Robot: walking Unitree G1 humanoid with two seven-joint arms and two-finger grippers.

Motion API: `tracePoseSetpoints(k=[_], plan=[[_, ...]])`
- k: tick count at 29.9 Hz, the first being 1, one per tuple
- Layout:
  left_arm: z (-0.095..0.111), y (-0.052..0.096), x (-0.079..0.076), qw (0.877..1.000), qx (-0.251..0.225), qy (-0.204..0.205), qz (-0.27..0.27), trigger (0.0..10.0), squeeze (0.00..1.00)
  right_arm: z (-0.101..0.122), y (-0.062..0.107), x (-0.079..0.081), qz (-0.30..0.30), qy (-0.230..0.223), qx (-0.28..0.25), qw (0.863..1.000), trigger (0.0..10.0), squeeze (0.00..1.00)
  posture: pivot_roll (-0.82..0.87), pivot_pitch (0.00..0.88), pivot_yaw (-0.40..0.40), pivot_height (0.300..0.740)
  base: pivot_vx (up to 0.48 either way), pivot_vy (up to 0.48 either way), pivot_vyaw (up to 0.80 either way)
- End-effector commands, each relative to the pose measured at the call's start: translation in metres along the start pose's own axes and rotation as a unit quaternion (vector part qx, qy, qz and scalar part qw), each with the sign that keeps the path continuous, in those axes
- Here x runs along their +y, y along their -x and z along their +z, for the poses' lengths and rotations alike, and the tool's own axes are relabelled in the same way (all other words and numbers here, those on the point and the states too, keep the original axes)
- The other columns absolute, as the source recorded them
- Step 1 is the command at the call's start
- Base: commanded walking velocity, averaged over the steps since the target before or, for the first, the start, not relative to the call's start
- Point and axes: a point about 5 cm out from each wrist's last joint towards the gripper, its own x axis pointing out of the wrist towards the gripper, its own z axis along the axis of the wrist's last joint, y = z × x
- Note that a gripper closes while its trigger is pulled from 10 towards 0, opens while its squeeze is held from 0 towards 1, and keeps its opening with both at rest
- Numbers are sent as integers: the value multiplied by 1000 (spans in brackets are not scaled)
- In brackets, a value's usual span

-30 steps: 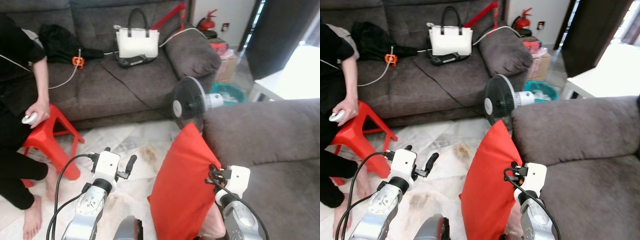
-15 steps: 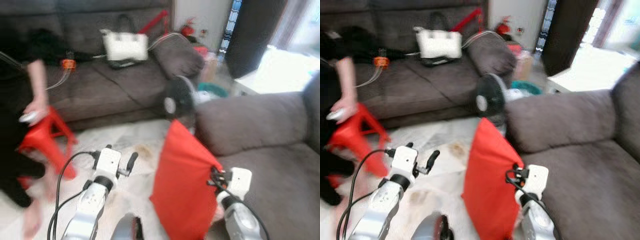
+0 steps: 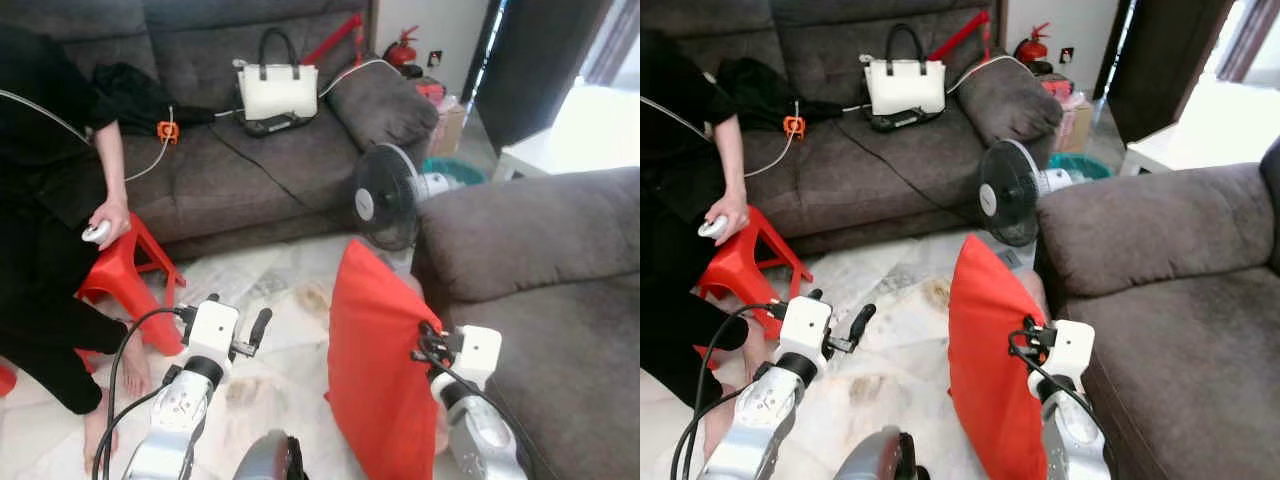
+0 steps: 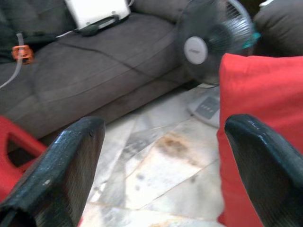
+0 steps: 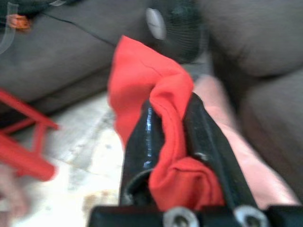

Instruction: Move the pillow to the sofa from floor

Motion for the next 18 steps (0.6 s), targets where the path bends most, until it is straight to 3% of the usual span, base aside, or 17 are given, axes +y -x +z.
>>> tracePoseSetpoints(k=[1,6,18], plan=[[-1,2,4,1000,3,-7,5,10000,0,22,-7,7,13,6,-59,998,10000,0,116,9,-20,709,0,0,0],[-1,2,4,1000,3,-7,5,10000,0,21,-7,7,10,6,-56,998,10000,0,116,11,-18,740,0,0,0],[-1,1,3,1000,3,-7,4,10000,0,22,-8,6,9,7,-57,998,10000,0,110,9,-19,740,0,0,0]])
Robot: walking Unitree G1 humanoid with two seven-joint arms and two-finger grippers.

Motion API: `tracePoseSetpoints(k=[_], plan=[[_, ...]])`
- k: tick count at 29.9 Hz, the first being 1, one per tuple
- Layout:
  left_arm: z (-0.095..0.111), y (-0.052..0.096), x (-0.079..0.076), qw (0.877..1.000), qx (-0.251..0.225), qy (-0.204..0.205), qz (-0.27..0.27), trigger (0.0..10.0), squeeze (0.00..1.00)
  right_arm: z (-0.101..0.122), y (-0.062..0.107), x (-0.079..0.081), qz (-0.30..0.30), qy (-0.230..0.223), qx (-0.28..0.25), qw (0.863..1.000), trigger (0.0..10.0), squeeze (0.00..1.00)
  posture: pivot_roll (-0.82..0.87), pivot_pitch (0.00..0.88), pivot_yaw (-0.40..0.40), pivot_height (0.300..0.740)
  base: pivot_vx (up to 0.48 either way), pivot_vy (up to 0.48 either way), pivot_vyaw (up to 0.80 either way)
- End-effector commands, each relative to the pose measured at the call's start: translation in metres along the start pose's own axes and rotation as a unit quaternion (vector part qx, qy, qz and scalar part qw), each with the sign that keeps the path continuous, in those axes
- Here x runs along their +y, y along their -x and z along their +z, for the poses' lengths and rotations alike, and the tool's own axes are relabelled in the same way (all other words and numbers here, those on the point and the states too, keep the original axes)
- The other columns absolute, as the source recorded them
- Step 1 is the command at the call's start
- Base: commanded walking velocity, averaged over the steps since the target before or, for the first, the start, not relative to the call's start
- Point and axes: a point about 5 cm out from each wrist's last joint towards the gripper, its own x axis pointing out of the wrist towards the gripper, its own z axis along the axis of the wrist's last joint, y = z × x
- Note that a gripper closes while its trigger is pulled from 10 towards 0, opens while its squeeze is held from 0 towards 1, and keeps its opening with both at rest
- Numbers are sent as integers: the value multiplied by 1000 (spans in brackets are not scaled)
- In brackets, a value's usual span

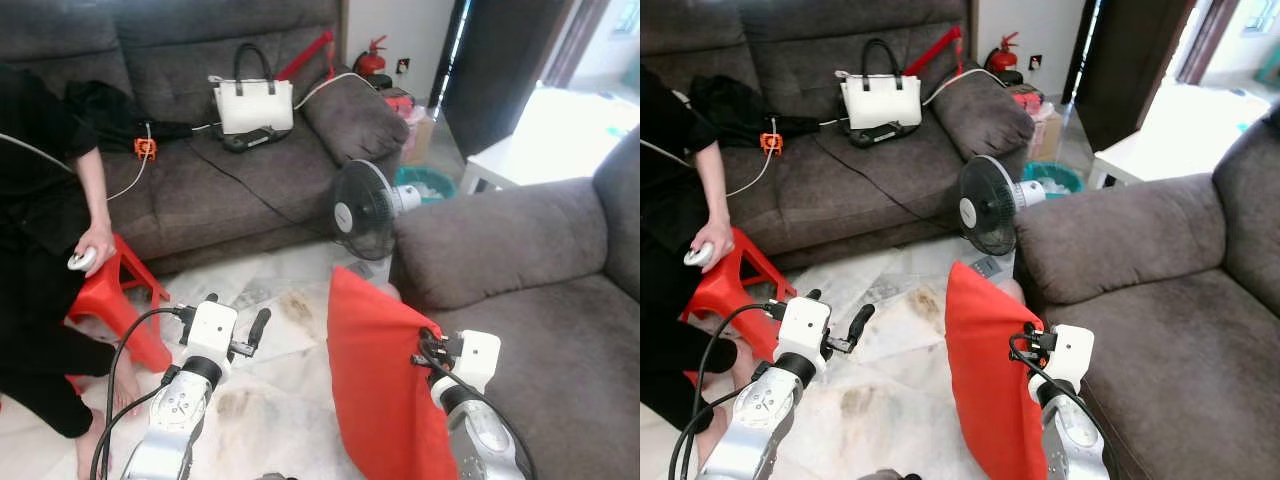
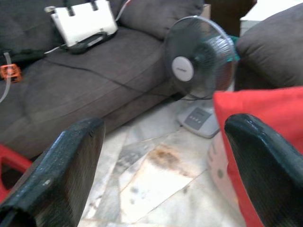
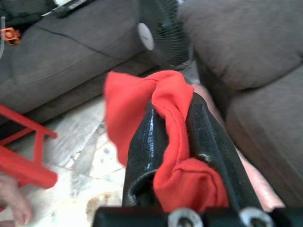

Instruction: Move the pillow to the sofa from floor

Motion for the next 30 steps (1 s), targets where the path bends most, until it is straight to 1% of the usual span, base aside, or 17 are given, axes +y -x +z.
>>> tracePoseSetpoints(k=[1,6,14,16,30], plan=[[-3,1,1,1000,5,-4,1,10000,0,26,-7,3,9,11,-64,998,10000,0,111,9,-20,740,0,0,0],[-3,1,0,1000,4,-3,0,10000,0,26,-8,2,6,14,-61,998,10000,0,108,3,-21,740,0,0,0],[-2,-1,-2,1000,3,-1,0,10000,0,26,-11,0,-5,8,-53,999,10000,0,101,0,-21,740,0,0,0],[-2,-2,-2,1000,2,0,0,10000,0,25,-11,1,-6,1,-53,999,10000,0,100,0,-21,740,0,0,-800],[-3,-4,-6,1000,1,1,-7,10000,0,25,-12,1,-8,5,-56,998,10000,0,91,0,-15,740,0,0,-800]])
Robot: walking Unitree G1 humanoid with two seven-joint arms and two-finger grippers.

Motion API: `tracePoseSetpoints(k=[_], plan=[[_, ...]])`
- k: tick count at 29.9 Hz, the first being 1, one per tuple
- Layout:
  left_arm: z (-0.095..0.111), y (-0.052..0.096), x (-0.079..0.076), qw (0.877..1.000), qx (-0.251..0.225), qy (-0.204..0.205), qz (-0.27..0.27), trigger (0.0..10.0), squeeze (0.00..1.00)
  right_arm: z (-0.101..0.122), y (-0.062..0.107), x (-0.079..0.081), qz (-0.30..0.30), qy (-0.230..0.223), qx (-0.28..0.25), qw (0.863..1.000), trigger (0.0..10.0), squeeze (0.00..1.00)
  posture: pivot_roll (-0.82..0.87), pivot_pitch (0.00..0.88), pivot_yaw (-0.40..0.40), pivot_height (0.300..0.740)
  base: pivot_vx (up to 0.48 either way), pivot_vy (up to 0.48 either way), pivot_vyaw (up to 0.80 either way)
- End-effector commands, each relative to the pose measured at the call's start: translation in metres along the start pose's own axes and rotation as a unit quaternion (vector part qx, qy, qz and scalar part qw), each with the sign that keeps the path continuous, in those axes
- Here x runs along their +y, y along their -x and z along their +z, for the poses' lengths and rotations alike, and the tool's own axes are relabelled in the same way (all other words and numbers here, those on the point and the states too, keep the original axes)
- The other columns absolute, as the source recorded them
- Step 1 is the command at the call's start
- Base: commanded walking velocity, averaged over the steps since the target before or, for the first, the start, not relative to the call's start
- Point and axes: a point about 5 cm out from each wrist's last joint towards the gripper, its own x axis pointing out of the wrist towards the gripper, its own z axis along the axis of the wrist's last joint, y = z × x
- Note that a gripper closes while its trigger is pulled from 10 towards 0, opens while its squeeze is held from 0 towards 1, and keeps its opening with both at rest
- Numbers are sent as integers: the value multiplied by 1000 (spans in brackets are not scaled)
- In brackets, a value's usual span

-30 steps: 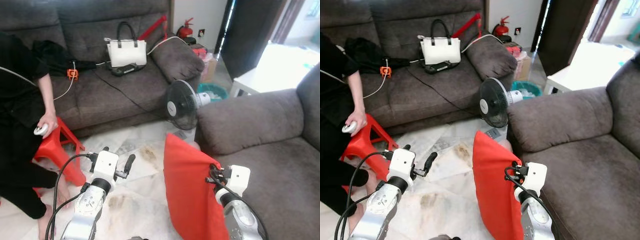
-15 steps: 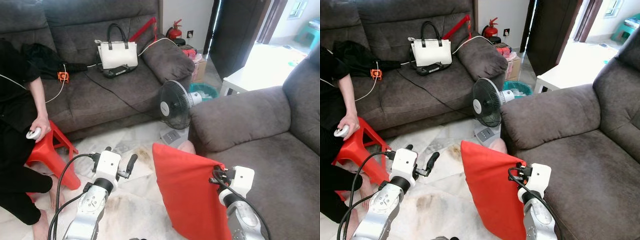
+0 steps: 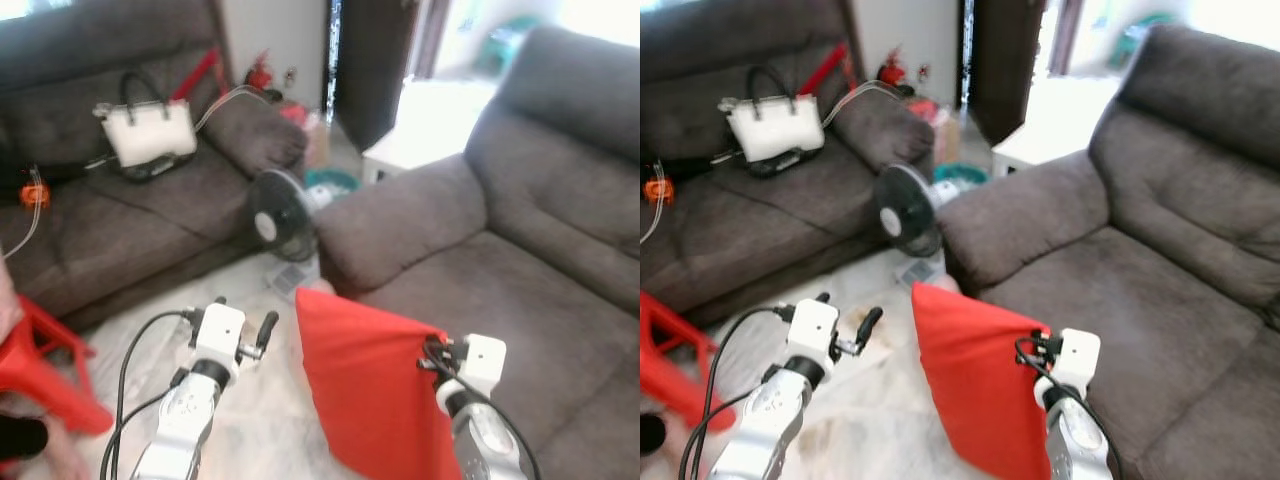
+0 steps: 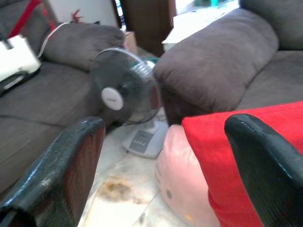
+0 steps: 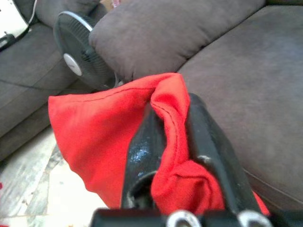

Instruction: Move the pillow to the sofa from floor

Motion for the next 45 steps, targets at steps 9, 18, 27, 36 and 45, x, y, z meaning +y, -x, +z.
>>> tracePoseSetpoints(k=[9,18,27,36,45], plan=[[0,-3,-4,1000,-3,-3,-8,10000,0,28,-9,2,3,11,-64,998,10000,0,91,0,-19,740,0,0,-800],[0,-3,-4,1000,-3,-1,-8,10000,0,28,-8,-1,-4,17,-64,998,10000,0,91,0,-23,740,0,0,-800],[-1,0,0,1000,-1,0,-1,10000,0,28,-8,-2,-10,19,-62,998,10000,0,93,0,-23,740,0,0,-800],[-1,0,-1,1000,-2,0,-1,10000,0,29,-9,-1,-9,18,-63,998,10000,0,91,0,-25,740,0,0,-800],[0,0,-2,1000,-1,-19,-8,10000,0,29,-9,-2,-9,19,-62,998,10000,0,91,3,-26,740,0,-60,-800]])
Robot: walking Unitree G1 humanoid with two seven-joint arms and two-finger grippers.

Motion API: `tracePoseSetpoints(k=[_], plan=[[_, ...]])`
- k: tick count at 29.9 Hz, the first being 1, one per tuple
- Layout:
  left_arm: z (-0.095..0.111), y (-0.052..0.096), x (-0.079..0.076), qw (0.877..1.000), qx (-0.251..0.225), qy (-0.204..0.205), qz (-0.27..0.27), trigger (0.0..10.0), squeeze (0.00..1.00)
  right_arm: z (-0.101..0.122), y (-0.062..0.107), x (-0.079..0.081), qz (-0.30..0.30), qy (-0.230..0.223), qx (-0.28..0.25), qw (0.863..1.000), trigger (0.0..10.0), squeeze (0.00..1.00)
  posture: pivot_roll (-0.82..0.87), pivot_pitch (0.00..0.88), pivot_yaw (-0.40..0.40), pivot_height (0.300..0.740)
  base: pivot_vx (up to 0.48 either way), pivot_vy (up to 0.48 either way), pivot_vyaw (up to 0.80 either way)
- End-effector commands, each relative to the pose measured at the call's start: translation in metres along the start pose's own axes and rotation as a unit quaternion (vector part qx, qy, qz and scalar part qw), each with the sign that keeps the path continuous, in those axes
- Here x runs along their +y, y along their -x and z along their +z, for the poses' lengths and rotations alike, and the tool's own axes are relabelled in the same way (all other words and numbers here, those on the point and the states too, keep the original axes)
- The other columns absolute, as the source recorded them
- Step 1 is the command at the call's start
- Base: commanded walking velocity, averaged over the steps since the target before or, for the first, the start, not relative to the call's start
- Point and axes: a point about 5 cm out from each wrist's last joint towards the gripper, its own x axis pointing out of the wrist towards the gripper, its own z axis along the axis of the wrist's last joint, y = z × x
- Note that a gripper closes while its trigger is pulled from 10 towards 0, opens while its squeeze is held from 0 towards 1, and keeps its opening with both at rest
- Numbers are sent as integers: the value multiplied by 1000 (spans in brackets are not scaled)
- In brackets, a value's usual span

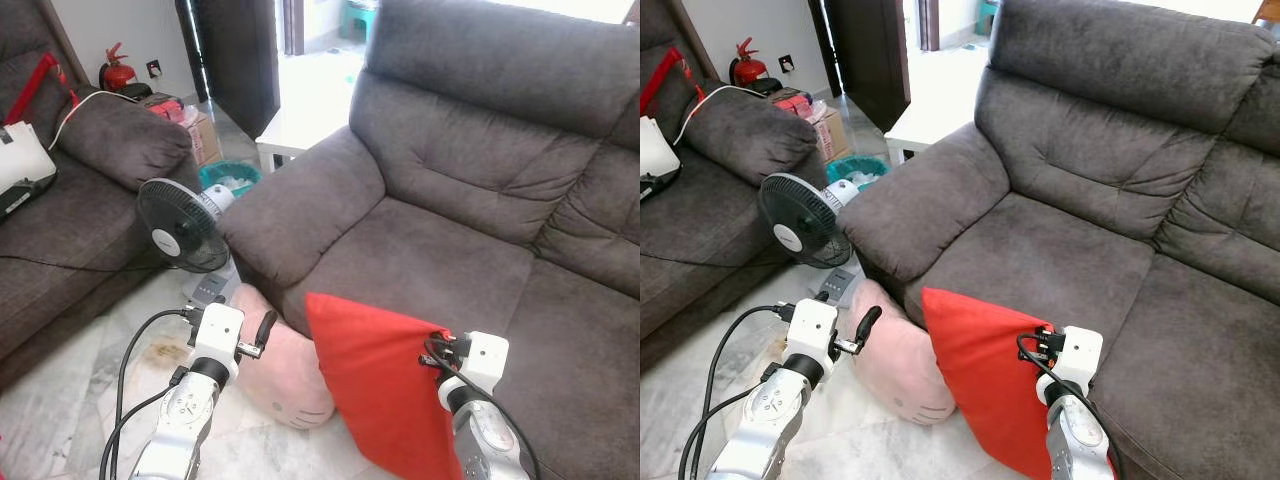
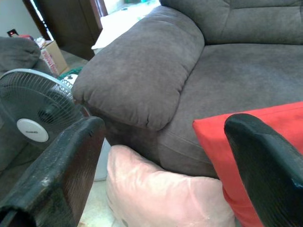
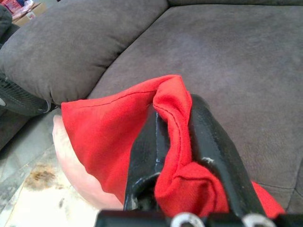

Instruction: Move the pillow to the sofa from floor

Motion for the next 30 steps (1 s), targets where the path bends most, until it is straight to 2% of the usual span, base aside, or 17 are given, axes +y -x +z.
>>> tracePoseSetpoints(k=[1,5,30], plan=[[0,1,0,1000,2,-20,-2,10000,0,26,-9,5,12,10,-58,998,10000,0,90,2,-26,740,0,-401,-800],[0,2,0,1000,1,-14,1,10000,0,25,-8,5,13,10,-58,998,10000,0,91,2,-27,740,0,-426,-800],[0,0,-1,1000,1,-11,-6,10000,0,25,-10,9,18,11,-55,998,10000,0,91,0,-24,740,0,0,-800]])
